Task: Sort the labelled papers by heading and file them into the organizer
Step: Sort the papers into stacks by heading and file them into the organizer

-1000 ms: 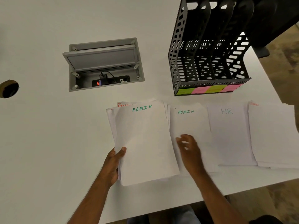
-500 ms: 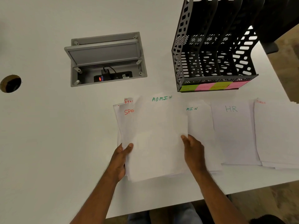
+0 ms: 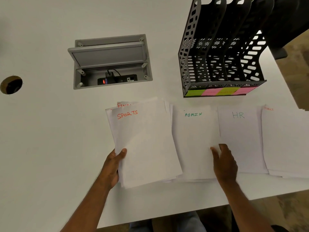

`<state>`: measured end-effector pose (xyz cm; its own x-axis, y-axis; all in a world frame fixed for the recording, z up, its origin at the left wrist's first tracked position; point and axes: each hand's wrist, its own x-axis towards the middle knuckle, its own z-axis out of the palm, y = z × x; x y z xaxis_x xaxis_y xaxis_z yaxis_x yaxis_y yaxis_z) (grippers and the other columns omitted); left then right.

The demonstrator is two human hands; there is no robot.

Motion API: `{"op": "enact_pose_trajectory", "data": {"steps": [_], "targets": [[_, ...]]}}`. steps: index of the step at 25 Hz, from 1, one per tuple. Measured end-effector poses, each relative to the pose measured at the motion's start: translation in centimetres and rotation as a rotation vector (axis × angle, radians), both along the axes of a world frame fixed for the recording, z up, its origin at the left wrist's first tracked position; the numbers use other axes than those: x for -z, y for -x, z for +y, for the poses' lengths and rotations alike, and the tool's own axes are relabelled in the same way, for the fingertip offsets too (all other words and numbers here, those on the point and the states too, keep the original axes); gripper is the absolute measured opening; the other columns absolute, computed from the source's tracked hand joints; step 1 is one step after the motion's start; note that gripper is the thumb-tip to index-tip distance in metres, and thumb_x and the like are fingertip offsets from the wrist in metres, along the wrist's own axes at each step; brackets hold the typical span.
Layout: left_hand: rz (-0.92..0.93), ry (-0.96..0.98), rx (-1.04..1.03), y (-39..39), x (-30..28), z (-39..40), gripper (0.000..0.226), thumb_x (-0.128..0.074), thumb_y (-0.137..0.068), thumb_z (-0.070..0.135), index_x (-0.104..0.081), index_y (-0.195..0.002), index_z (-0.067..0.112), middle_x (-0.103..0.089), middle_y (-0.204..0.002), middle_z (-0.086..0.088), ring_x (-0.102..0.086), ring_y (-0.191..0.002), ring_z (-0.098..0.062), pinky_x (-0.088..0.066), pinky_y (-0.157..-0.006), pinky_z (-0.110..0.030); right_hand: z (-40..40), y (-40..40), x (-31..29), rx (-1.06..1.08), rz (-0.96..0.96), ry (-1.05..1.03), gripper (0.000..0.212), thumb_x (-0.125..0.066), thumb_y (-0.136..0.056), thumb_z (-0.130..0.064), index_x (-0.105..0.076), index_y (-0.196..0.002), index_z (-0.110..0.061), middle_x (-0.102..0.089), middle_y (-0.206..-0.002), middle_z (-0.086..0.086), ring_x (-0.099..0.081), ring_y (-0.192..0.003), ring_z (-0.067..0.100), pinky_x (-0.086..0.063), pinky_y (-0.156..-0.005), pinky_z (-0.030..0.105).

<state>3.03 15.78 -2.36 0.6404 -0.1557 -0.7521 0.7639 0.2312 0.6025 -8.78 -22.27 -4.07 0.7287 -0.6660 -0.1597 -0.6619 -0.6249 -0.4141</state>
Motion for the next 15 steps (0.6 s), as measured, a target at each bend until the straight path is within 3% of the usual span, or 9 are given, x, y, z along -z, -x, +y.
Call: {"op": "enact_pose_trajectory", "data": {"steps": [3,5,6,8,10,12,15], "targets": [[-0.009,0.013,0.009,0.1,0.0,0.3,0.027,-0.061,-0.094,0.019,-0.066,-0.121,0.019,-0.078,-0.110,-0.009,-0.077,-0.093,-0.024,-0.062,-0.068,-0.032,0.9,-0.5,-0.1,0.057,0.001,0.055,0.059,-0.077,-0.083,-0.025,-0.047,-0.132,-0.010,-0.057,-0.124,0.017,-0.055,-0.112,0.038,-0.052,-0.086,0.050],[-0.016,0.027,0.018,0.2,0.3,-0.4,0.029,-0.061,-0.093,0.017,-0.066,-0.122,0.020,-0.077,-0.112,-0.008,-0.077,-0.094,-0.022,-0.062,-0.067,-0.030,2.2,-1.4,-1.2,0.086,-0.145,-0.006,0.053,-0.079,-0.082,-0.020,-0.054,-0.127,-0.007,-0.059,-0.120,0.015,-0.056,-0.107,0.035,-0.050,-0.090,0.051],[-0.015,0.028,0.031,0.3,0.7,-1.0,0.031,-0.061,-0.092,0.017,-0.066,-0.123,0.019,-0.077,-0.114,-0.008,-0.076,-0.094,-0.022,-0.063,-0.067,-0.031,3.3,-2.1,-2.3,0.123,-0.254,-0.174,0.040,-0.077,-0.085,-0.022,-0.060,-0.118,-0.009,-0.062,-0.113,0.012,-0.060,-0.100,0.030,-0.052,-0.088,0.050],[-0.005,0.045,0.067,0.4,1.0,-3.0,0.033,-0.061,-0.092,0.017,-0.066,-0.125,0.018,-0.075,-0.118,-0.009,-0.076,-0.095,-0.023,-0.064,-0.070,-0.034,5.0,-3.4,-4.5,0.204,-0.303,-0.541,0.032,-0.071,-0.084,-0.044,-0.063,-0.104,-0.020,-0.068,-0.098,0.001,-0.066,-0.087,0.016,-0.055,-0.083,0.040],[0.018,0.057,0.115,0.6,1.1,-6.1,0.030,-0.063,-0.091,0.018,-0.068,-0.121,0.019,-0.077,-0.113,-0.010,-0.077,-0.091,-0.025,-0.064,-0.066,-0.036,5.3,-3.5,-4.9,0.202,-0.190,-0.684,0.047,-0.068,-0.072,-0.066,-0.056,-0.103,-0.031,-0.067,-0.098,-0.010,-0.064,-0.086,-0.001,-0.053,-0.076,0.020],[0.029,0.046,0.142,0.9,0.8,-8.6,0.023,-0.062,-0.093,0.018,-0.068,-0.115,0.021,-0.079,-0.105,-0.009,-0.078,-0.084,-0.026,-0.063,-0.060,-0.035,5.0,-2.9,-4.9,0.176,-0.148,-0.697,0.043,-0.076,-0.074,-0.055,-0.054,-0.102,-0.030,-0.067,-0.098,-0.011,-0.064,-0.085,-0.002,-0.052,-0.070,0.015],[0.031,0.060,0.174,1.1,0.3,-12.6,0.021,-0.060,-0.095,0.017,-0.067,-0.114,0.022,-0.080,-0.102,-0.008,-0.078,-0.082,-0.025,-0.063,-0.060,-0.035,2.2,-1.9,-5.0,0.287,-0.222,-0.680,0.019,-0.077,-0.083,-0.029,-0.060,-0.086,-0.020,-0.066,-0.078,-0.012,-0.060,-0.064,-0.002,-0.046,-0.059,0.012]]}}
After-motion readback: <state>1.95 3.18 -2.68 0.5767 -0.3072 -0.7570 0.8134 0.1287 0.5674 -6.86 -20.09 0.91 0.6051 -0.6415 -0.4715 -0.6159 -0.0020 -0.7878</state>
